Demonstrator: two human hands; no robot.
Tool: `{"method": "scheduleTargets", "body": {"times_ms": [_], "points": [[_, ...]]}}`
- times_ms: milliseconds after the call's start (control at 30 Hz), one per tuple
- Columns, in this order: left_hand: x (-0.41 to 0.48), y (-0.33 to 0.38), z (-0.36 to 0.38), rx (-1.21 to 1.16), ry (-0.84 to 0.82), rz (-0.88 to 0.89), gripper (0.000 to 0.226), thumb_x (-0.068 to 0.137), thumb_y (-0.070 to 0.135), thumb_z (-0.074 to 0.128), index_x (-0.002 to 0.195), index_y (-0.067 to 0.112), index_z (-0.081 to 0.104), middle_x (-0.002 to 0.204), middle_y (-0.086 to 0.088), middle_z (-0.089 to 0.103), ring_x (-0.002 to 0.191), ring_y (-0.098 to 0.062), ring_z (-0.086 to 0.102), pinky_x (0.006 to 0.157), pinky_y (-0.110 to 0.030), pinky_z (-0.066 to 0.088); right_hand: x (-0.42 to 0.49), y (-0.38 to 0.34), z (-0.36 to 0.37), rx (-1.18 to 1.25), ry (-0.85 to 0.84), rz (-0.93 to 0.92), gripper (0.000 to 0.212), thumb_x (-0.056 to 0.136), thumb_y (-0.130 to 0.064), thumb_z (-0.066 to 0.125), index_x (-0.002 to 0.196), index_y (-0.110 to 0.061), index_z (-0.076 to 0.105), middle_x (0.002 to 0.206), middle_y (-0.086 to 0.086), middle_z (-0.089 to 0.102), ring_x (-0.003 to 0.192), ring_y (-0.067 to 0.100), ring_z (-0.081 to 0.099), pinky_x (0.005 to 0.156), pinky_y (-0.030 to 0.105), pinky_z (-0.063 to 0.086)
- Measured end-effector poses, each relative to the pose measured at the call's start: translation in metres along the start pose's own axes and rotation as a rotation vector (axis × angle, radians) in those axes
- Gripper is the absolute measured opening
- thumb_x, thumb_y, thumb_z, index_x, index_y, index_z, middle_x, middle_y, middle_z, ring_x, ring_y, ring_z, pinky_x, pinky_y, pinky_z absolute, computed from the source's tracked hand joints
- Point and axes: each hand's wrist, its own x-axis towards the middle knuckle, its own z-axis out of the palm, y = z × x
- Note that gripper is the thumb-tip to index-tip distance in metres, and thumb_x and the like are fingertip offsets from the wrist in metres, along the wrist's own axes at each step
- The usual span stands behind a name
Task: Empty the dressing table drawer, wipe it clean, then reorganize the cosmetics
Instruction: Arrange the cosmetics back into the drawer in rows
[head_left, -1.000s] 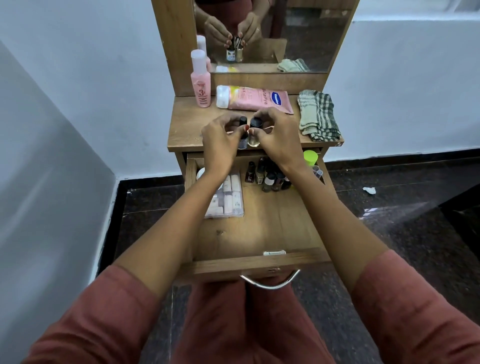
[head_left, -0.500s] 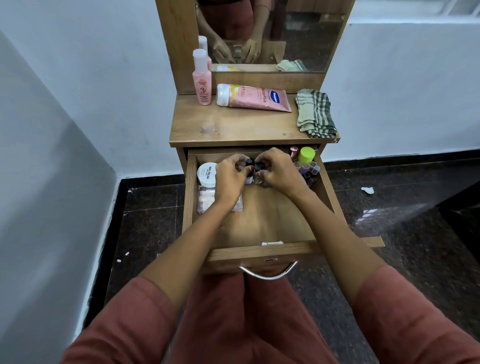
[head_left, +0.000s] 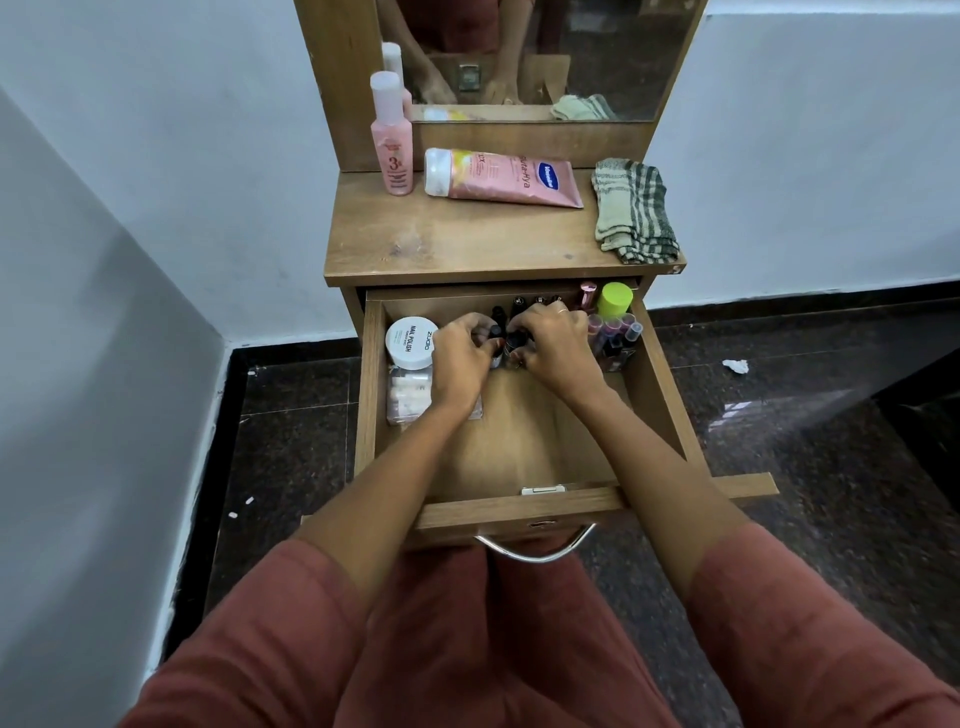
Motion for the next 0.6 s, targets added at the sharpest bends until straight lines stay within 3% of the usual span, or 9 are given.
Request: {"method": "scheduleTargets", "body": {"times_ms": [600], "points": [[-0.0008, 0.0046, -0.0055, -0.01, 0.006, 0.005, 0.028, 0.078, -0.013, 0.057, 0.104, -0.005, 0.062, 0.088, -0.005, 0.058, 0.082, -0.013, 0.054, 0.064, 0.001, 0.04, -0.0017, 0.0009, -0.0019, -0.065, -0.034, -0.005, 0.041, 0.082, -0.011, 0.059, 0.122, -0.017, 0.055, 0.125, 0.004, 0.056, 0.119, 0.026, 0.043, 0.095, 0.038, 0.028]]}}
